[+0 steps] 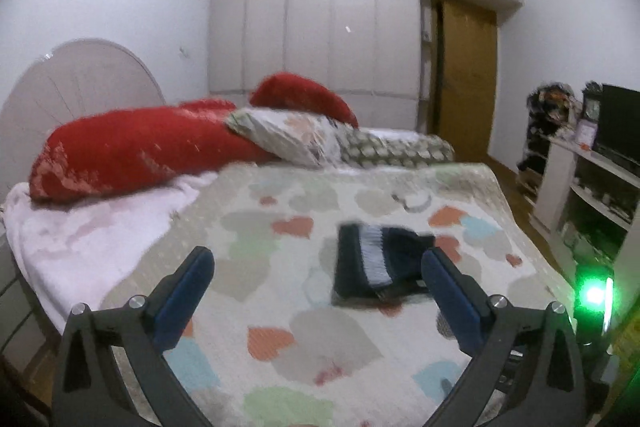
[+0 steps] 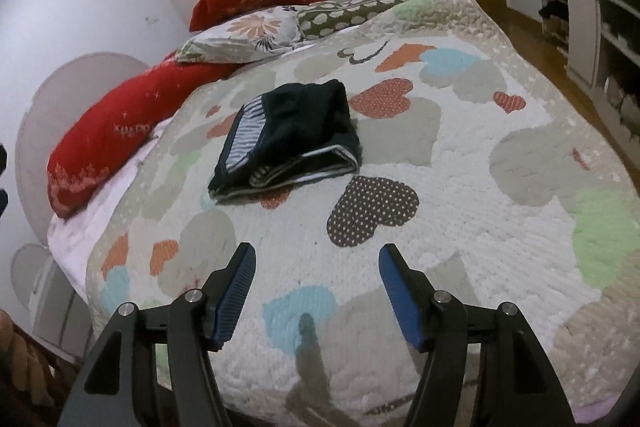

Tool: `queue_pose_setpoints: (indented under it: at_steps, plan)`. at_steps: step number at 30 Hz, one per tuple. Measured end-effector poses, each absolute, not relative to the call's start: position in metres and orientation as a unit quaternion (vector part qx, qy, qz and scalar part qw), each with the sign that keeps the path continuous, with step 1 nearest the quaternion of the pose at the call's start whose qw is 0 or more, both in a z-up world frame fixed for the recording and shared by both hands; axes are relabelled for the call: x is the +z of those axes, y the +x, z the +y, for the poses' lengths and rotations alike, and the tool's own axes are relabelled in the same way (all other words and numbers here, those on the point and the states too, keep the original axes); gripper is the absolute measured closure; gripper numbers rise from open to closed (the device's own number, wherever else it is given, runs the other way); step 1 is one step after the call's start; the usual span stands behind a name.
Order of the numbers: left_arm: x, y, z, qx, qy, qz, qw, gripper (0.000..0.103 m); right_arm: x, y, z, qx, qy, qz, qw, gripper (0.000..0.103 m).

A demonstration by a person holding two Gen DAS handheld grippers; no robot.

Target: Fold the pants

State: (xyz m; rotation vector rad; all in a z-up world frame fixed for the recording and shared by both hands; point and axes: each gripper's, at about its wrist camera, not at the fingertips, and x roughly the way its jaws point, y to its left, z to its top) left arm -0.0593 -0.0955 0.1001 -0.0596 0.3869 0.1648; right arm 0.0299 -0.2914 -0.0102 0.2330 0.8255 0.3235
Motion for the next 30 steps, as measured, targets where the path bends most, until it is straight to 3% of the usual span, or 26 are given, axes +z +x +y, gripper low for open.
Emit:
queue_pose_setpoints:
  at_steps: [13,30]
  plan:
    - [0.030,-0.026,-0.101,0.078,-0.054,0.362,0.927,0.000,-0.037,0.012,-0.286,0.120,0.053,0.423,0.896,0.034]
    - [0.012,-0.019,-0.106,0.062,-0.052,0.393,0.916,0.000,-0.041,0.010,-0.278,0.099,0.019,0.424,0.900,0.031]
